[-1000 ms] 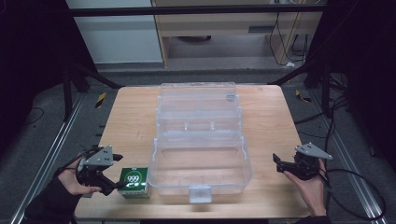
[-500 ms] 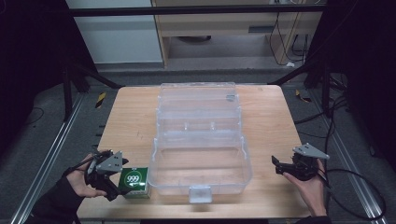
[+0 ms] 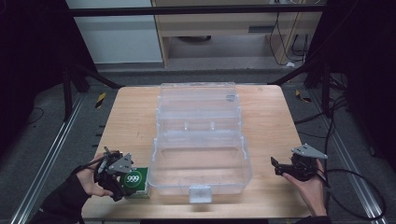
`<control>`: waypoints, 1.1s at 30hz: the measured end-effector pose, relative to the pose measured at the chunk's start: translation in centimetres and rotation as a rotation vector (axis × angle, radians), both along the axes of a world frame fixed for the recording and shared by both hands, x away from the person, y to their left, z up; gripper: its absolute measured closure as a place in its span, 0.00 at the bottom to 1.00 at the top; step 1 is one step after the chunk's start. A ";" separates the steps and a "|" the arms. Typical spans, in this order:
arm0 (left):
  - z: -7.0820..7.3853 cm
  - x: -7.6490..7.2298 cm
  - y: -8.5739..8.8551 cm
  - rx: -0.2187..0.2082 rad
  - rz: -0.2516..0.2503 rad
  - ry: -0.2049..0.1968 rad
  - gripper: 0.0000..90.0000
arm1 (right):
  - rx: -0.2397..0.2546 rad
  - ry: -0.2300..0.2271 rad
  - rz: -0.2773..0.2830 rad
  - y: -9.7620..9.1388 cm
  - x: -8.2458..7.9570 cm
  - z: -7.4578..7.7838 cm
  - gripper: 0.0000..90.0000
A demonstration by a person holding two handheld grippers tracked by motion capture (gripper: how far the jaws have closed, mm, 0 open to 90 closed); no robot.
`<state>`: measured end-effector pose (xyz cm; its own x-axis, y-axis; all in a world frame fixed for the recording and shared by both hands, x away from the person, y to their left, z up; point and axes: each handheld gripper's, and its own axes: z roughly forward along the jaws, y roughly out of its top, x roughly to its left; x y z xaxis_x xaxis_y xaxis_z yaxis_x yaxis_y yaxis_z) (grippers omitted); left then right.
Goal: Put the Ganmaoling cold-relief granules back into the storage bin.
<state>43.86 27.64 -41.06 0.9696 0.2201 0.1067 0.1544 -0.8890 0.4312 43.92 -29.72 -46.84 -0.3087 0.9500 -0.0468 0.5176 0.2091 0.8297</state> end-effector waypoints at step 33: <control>-2.4 1.0 -0.5 0.051 -0.013 0.086 0.15 | -0.035 0.048 0.032 0.4 0.3 -0.9 0.02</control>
